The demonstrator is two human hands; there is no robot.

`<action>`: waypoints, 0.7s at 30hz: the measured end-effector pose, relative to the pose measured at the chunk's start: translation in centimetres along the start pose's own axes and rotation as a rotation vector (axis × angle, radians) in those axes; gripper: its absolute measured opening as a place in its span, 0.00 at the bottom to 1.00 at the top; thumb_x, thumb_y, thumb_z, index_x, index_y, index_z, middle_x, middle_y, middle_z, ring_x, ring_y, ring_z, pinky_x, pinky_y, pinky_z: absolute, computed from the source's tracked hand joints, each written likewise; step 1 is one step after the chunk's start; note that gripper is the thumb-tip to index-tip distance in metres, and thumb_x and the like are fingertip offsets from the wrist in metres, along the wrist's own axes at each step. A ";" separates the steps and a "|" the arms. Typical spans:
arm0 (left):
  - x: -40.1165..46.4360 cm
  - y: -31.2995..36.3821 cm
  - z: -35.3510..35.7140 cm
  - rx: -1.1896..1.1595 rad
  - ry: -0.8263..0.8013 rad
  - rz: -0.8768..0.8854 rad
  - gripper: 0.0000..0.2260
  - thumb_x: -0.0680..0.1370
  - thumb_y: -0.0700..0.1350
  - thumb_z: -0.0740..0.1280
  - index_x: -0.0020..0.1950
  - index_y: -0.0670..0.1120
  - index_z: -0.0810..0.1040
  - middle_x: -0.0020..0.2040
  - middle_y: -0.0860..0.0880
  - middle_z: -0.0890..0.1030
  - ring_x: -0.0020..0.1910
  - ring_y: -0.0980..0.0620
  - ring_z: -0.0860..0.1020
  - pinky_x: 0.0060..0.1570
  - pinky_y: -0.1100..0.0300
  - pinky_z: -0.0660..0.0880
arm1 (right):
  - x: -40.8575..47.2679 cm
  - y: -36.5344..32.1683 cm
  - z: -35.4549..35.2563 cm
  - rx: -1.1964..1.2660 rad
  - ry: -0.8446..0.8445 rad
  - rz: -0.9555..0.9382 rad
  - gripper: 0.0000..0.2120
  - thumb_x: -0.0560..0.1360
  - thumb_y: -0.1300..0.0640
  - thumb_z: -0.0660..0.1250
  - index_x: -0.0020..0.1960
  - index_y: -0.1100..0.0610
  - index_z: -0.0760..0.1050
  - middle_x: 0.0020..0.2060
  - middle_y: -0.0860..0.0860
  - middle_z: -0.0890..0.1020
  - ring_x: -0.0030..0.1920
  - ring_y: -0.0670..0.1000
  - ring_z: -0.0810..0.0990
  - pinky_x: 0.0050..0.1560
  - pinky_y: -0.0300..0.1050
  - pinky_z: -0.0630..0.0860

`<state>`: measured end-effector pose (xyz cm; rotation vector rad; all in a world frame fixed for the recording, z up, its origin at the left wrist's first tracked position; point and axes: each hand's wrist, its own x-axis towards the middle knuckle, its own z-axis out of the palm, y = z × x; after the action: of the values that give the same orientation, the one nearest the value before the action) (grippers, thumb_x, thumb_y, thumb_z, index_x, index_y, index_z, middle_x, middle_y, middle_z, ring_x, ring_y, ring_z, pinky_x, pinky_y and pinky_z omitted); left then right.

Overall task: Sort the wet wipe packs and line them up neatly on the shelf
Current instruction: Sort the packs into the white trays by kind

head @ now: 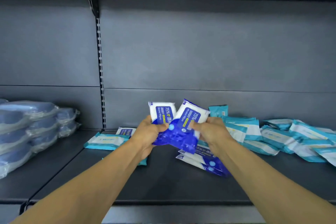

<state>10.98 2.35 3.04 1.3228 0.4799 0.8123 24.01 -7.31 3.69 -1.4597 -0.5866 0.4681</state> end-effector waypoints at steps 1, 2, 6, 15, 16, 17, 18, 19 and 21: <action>-0.2 0.1 0.0 0.005 -0.015 -0.019 0.13 0.78 0.32 0.62 0.61 0.42 0.74 0.44 0.47 0.83 0.37 0.51 0.82 0.40 0.56 0.79 | 0.0 -0.4 -0.4 0.018 0.034 -0.017 0.06 0.72 0.66 0.70 0.49 0.63 0.78 0.48 0.59 0.83 0.44 0.56 0.82 0.50 0.53 0.79; -0.4 0.2 0.1 0.001 -0.023 -0.034 0.12 0.79 0.33 0.60 0.60 0.43 0.75 0.43 0.47 0.83 0.35 0.53 0.82 0.38 0.58 0.79 | 0.0 -0.8 -0.7 0.045 0.047 -0.019 0.06 0.73 0.66 0.70 0.50 0.62 0.77 0.47 0.58 0.83 0.42 0.55 0.82 0.50 0.53 0.79; -1.2 0.5 1.1 -0.080 -0.040 -0.108 0.10 0.81 0.37 0.57 0.55 0.46 0.76 0.44 0.47 0.83 0.35 0.52 0.82 0.33 0.59 0.79 | -0.5 -1.6 -0.8 0.088 -0.031 0.067 0.10 0.76 0.62 0.67 0.56 0.62 0.74 0.44 0.57 0.82 0.39 0.53 0.81 0.43 0.52 0.80; -0.9 -0.2 5.4 0.264 -0.114 -0.151 0.15 0.83 0.52 0.54 0.59 0.46 0.75 0.52 0.47 0.80 0.51 0.48 0.78 0.57 0.50 0.75 | -0.7 -1.2 -2.5 -0.166 -0.006 -0.016 0.09 0.78 0.54 0.65 0.52 0.56 0.67 0.49 0.53 0.79 0.45 0.51 0.80 0.42 0.46 0.78; -0.6 -0.3 5.2 0.463 -0.100 -0.100 0.15 0.83 0.52 0.53 0.61 0.47 0.74 0.56 0.47 0.77 0.54 0.48 0.75 0.57 0.53 0.73 | -0.6 -1.6 -3.2 -0.211 -0.005 -0.036 0.10 0.78 0.54 0.65 0.53 0.56 0.66 0.48 0.53 0.78 0.43 0.50 0.80 0.39 0.44 0.77; -0.1 -0.4 4.8 0.639 -0.077 -0.044 0.15 0.83 0.51 0.53 0.63 0.47 0.74 0.61 0.46 0.74 0.57 0.46 0.74 0.57 0.54 0.71 | -0.3 -1.9 -4.0 -0.278 -0.017 -0.050 0.10 0.78 0.55 0.65 0.54 0.56 0.67 0.47 0.53 0.78 0.42 0.49 0.80 0.38 0.42 0.76; 0.3 -0.5 4.3 0.754 -0.058 -0.010 0.15 0.83 0.49 0.54 0.64 0.46 0.73 0.64 0.44 0.72 0.60 0.45 0.73 0.58 0.54 0.70 | -0.1 -2.0 -4.6 -0.355 -0.046 -0.054 0.09 0.78 0.55 0.65 0.54 0.58 0.69 0.46 0.53 0.79 0.40 0.48 0.80 0.37 0.42 0.76; 0.7 -0.7 3.8 0.824 -0.052 -0.003 0.14 0.82 0.46 0.55 0.64 0.45 0.73 0.65 0.44 0.71 0.60 0.45 0.72 0.58 0.56 0.69 | 0.1 -2.0 -5.1 -0.435 -0.085 -0.049 0.08 0.78 0.55 0.66 0.53 0.59 0.72 0.44 0.53 0.80 0.37 0.48 0.79 0.36 0.42 0.76; 0.9 -1.1 3.1 0.887 -0.057 -0.022 0.11 0.81 0.43 0.58 0.62 0.44 0.74 0.59 0.44 0.74 0.53 0.48 0.72 0.50 0.59 0.67 | 0.8 -1.4 -5.5 -0.624 -0.177 -0.042 0.07 0.77 0.56 0.66 0.51 0.60 0.76 0.43 0.54 0.81 0.35 0.48 0.79 0.34 0.40 0.75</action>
<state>14.10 0.93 2.79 2.1392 0.8606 0.5425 28.01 -11.15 5.10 -2.0031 -0.9598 0.4001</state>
